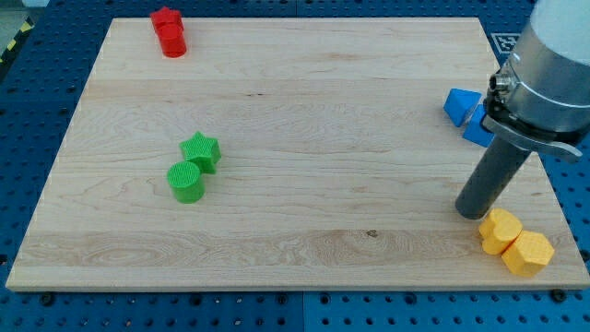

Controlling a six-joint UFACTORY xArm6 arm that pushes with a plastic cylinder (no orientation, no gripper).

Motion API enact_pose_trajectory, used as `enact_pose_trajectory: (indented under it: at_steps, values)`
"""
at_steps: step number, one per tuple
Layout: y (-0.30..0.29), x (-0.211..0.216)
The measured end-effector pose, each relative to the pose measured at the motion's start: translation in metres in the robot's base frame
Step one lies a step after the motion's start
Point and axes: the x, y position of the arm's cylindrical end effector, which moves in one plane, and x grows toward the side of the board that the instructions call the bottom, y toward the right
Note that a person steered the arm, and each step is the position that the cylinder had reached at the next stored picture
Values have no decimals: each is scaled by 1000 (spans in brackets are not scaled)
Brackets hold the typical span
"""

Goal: Place the green blocks at the center of the board

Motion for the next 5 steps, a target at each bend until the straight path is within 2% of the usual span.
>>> enact_pose_trajectory:
  at_steps: [2, 5]
  values:
    - [-92, -7]
    - [-130, -7]
